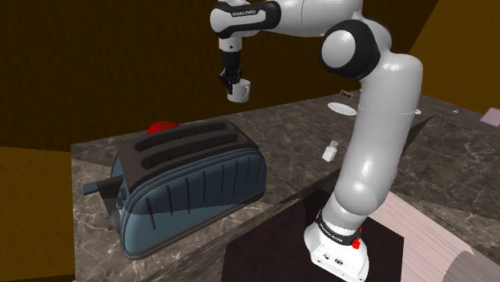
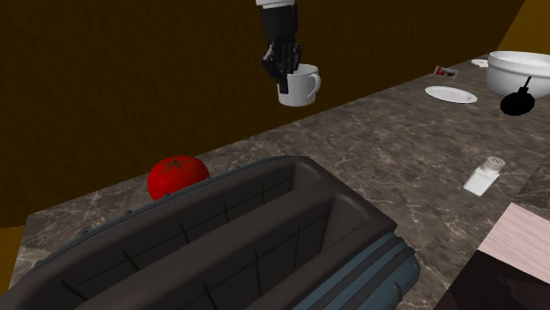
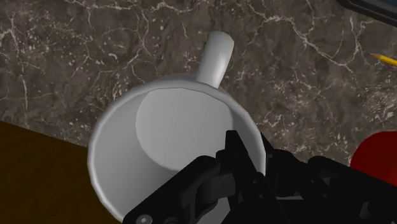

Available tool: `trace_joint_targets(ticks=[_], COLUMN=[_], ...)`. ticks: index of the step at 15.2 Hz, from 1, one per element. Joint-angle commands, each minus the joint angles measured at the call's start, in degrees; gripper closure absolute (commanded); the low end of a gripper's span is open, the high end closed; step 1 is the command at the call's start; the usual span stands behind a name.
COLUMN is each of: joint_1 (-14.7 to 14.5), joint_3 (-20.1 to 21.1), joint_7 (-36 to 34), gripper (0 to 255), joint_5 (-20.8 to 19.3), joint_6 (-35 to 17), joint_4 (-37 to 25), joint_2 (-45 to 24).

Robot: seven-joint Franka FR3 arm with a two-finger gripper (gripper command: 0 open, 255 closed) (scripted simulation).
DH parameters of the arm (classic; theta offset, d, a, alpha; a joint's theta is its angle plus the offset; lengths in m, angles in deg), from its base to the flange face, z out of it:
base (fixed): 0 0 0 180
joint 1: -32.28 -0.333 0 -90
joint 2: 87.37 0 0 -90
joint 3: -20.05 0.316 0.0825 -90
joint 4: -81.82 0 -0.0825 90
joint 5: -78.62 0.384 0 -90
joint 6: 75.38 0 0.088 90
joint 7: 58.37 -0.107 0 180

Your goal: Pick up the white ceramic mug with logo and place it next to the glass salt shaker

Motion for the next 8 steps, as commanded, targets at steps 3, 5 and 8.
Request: trace_joint_targets(ticks=[3,5,8], joint_1=[1.5,2.4,3.7], joint_3=[-1.2,-2.0,-3.3], joint_7=[2.6,4.0,6.3], gripper=[255,255,255], joint_5=[-0.8,-1.2,-2.1], joint_6=[-3.2,-4.3,-5.6], joint_4=[11.4,15.9,22.0], joint_2=[8.4,11.9,16.9])
